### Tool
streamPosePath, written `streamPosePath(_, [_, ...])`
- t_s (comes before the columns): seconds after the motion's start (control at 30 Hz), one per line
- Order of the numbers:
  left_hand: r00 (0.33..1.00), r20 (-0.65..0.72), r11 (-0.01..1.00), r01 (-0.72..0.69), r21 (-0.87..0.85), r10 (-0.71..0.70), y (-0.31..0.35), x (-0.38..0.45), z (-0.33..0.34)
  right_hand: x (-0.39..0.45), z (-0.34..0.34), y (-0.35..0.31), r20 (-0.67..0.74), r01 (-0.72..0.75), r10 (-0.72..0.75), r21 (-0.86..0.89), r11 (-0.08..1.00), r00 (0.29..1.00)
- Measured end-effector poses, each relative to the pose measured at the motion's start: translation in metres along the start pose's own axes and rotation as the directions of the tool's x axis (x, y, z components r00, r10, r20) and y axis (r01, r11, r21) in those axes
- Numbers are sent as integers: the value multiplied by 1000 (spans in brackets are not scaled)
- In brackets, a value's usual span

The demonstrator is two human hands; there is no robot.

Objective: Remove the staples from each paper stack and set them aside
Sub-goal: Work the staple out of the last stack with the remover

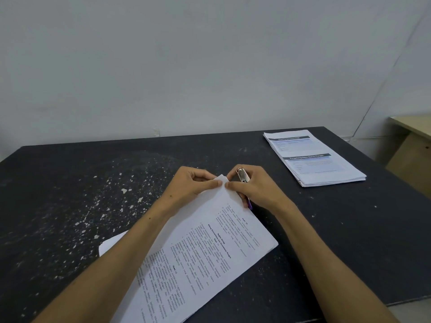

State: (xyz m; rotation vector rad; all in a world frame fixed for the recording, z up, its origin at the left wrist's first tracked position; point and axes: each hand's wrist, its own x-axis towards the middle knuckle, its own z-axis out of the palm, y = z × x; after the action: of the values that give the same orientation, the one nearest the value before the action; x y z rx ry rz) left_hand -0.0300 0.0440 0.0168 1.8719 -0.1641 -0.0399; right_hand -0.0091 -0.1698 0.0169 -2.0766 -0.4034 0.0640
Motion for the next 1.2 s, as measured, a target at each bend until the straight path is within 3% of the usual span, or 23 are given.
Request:
streamPosePath(0.27, [997,70,999,-22,25,20,1,1,-9,-9,7,1,-68,168,-167,22,985,984])
streamPosePath(0.73, [989,87,992,-123,24,121,0,-6,-9,-17,7,2,-17,154,-154,23,988,988])
streamPosePath(1.2, [964,35,960,-267,80,265,0,-6,-7,-18,12,-1,-109,256,-251,32,966,962])
